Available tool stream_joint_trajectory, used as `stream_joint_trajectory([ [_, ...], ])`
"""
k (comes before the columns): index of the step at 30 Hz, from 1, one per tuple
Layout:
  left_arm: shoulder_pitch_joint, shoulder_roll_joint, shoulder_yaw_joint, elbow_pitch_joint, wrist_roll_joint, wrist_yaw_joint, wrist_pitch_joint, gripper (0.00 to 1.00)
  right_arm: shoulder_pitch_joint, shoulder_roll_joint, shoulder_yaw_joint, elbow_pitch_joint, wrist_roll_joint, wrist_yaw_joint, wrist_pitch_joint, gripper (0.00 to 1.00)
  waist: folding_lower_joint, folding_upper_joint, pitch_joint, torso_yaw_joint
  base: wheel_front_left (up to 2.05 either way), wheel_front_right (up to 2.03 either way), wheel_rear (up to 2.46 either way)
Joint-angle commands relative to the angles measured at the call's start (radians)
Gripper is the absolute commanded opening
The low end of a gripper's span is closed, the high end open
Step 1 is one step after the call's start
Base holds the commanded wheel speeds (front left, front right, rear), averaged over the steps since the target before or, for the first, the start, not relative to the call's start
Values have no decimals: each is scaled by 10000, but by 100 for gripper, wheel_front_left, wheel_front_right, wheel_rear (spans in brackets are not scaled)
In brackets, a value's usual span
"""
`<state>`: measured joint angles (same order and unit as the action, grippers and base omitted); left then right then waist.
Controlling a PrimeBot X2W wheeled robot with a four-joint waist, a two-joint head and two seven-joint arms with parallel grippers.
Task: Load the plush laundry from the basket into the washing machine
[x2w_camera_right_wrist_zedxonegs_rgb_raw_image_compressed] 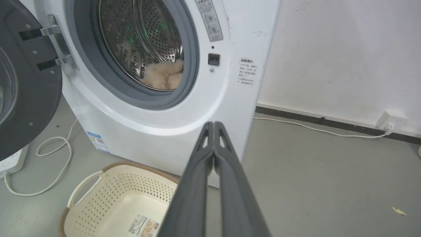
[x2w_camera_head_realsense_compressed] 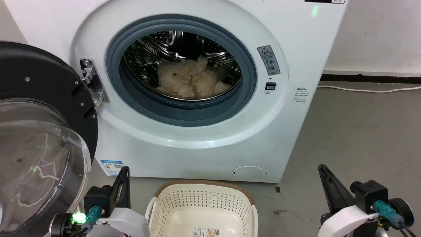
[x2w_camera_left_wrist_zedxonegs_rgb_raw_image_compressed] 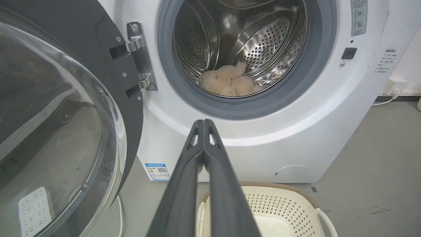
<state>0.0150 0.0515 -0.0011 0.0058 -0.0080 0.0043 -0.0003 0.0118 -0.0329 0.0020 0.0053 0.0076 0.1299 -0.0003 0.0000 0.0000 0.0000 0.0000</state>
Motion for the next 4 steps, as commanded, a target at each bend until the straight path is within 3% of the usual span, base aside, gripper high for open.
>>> stream_joint_trajectory([
  [1, -150, -13, 11, -58, 80, -43, 3, 0, -118, -23, -20, -53, -76, 8, 3, 0, 0, 0, 0, 0, 0, 0, 0],
  [4, -150, -13, 11, -58, 80, -43, 3, 0, -118, -23, -20, -53, -76, 8, 3, 0, 0, 0, 0, 0, 0, 0, 0],
])
